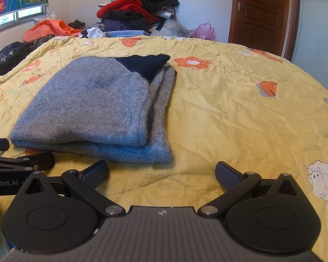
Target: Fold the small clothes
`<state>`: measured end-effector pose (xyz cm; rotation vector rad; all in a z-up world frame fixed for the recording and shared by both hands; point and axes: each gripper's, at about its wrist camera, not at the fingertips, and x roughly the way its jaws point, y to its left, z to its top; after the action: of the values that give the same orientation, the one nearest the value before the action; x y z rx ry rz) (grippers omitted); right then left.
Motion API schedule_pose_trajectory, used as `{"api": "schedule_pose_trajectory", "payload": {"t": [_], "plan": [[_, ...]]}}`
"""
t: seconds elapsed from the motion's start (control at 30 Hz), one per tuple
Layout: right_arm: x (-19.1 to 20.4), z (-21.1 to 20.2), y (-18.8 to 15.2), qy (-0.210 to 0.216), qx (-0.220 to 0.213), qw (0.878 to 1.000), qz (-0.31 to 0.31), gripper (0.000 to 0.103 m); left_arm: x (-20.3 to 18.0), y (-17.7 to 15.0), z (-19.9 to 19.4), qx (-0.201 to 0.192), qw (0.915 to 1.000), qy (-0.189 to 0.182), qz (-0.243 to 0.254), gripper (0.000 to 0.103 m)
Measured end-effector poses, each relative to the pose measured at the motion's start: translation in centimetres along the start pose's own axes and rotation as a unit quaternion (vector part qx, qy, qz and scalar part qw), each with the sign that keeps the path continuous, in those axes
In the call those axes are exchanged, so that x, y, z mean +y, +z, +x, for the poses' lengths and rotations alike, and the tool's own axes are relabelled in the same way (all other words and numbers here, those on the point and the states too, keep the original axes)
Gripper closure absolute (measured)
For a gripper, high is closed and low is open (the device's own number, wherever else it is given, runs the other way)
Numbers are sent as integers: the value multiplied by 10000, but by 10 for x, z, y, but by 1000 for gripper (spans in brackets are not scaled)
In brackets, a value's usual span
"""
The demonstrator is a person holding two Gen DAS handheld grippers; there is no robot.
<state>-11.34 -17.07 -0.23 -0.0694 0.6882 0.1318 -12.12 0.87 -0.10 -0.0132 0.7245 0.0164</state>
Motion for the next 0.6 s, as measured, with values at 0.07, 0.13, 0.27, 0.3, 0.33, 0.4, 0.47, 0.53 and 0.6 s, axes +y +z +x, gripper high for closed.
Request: {"api": "schedule_pose_trajectory", "payload": {"t": [0.07, 0.13, 0.27, 0.3, 0.33, 0.4, 0.47, 0.53, 0.6], "plan": [[0, 0, 0, -1, -1, 10000, -1, 0, -1, 0, 0, -2, 10000, 11, -11, 0], [0, 0, 0, -2, -1, 10000, -1, 0, -1, 0, 0, -5, 10000, 18, -37, 0], [0, 0, 0, -2, -1, 10000, -1, 0, -3, 0, 0, -1, 9999, 87, -57, 0], [0, 0, 0, -3, -2, 10000, -1, 0, -3, 0, 0, 0, 9999, 107, -64, 0], [0, 0, 0, -3, -1, 10000, -2, 0, -3, -1, -1, -4, 9999, 122, -84, 0], [0, 0, 0, -3, -2, 10000, -2, 0, -3, -1, -1, -9, 9998, 173, -126, 0], [0, 0, 0, -3, -2, 10000, -1, 0, -5, 0, -1, 4, 9994, 280, -189, 0], [0, 0, 0, -2, -2, 10000, -1, 0, -6, 0, -1, 38, 9989, 381, -259, 0], [0, 0, 0, -3, -2, 10000, -1, 0, -8, 0, -2, 27, 9987, 430, -271, 0]]}}
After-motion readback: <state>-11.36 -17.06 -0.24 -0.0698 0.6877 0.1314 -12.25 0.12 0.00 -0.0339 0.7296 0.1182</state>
